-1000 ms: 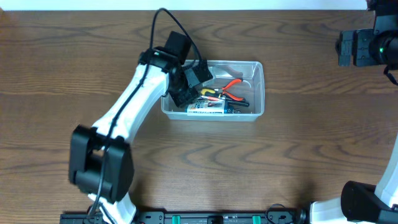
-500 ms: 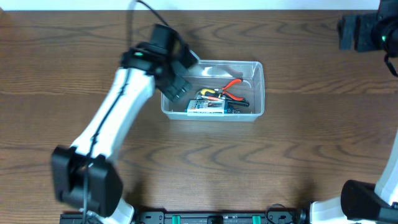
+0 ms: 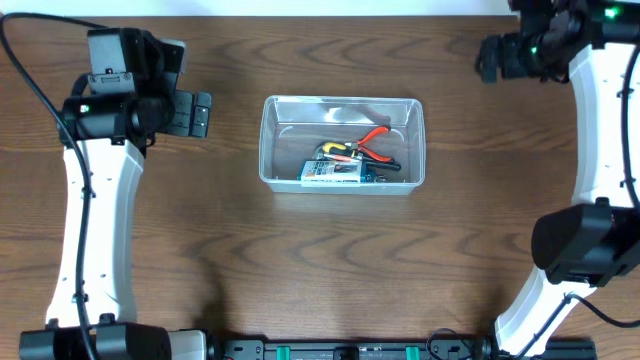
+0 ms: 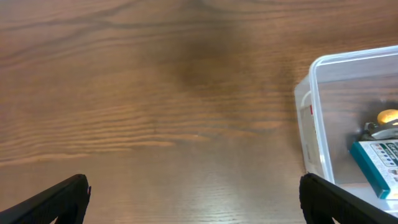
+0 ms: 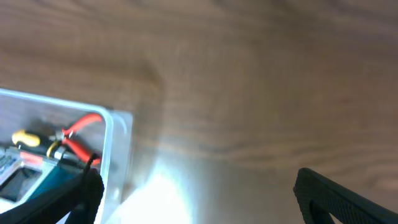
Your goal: Pack container
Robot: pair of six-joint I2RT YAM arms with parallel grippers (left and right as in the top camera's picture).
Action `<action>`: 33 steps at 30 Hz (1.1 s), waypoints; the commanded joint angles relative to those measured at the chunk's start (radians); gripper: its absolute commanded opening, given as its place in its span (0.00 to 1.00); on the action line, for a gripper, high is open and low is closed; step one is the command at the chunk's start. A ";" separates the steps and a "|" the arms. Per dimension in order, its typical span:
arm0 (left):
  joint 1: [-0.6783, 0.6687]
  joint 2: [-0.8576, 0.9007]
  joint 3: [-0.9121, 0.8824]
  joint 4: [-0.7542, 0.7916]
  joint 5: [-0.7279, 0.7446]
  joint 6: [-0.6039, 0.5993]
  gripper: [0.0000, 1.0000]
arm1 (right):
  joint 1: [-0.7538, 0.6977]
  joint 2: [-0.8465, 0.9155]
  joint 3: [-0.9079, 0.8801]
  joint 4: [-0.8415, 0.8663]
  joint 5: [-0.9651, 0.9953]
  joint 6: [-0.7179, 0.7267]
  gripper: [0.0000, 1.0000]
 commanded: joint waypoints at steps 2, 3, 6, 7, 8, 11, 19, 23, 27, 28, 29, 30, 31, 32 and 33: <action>-0.019 -0.102 -0.076 0.019 0.018 -0.047 0.98 | -0.001 -0.067 0.004 -0.041 0.008 0.036 0.99; -0.027 -0.135 -0.107 0.037 0.018 -0.053 0.98 | -0.001 -0.081 0.003 -0.058 0.008 0.036 0.99; -0.048 -0.248 -0.220 0.090 0.018 -0.053 0.98 | 0.002 -0.135 -0.010 -0.097 0.008 0.035 0.99; -0.054 -0.290 -0.261 0.113 0.018 -0.053 0.98 | 0.003 -0.156 -0.018 -0.103 0.011 0.035 0.99; -0.062 -0.342 -0.312 0.144 0.018 -0.053 0.98 | 0.006 -0.185 -0.032 -0.109 0.019 0.035 0.99; -0.080 -0.507 -0.453 0.233 0.018 -0.053 0.98 | 0.018 -0.298 -0.114 -0.098 0.047 0.036 0.99; -0.136 -1.013 -0.726 0.282 0.018 -0.053 0.98 | 0.055 -0.809 -0.641 0.076 0.055 0.046 0.99; -0.151 -1.186 -0.801 0.206 0.018 -0.053 0.98 | 0.063 -1.082 -0.918 0.139 0.056 0.051 0.99; -0.151 -1.282 -0.812 0.111 0.018 -0.053 0.98 | 0.063 -1.317 -1.107 0.148 0.055 0.052 0.99; -0.151 -1.296 -0.812 0.095 0.018 -0.053 0.98 | 0.063 -1.379 -1.150 0.147 0.055 0.052 0.99; -0.151 -1.304 -0.811 0.090 0.018 -0.053 0.98 | 0.063 -1.422 -1.179 0.147 0.055 0.052 0.99; -0.151 -1.308 -0.811 0.087 0.017 -0.053 0.98 | 0.063 -1.459 -1.202 0.146 0.055 0.051 0.99; -0.151 -1.308 -0.811 0.087 0.017 -0.052 0.98 | 0.063 -1.497 -1.223 0.140 0.055 0.051 0.99; -0.151 -1.308 -0.811 0.087 0.018 -0.053 0.98 | 0.063 -1.523 -1.236 0.134 0.055 0.051 0.99; -0.151 -1.308 -0.811 0.084 0.017 -0.053 0.98 | 0.063 -1.545 -1.245 0.125 0.055 0.051 0.99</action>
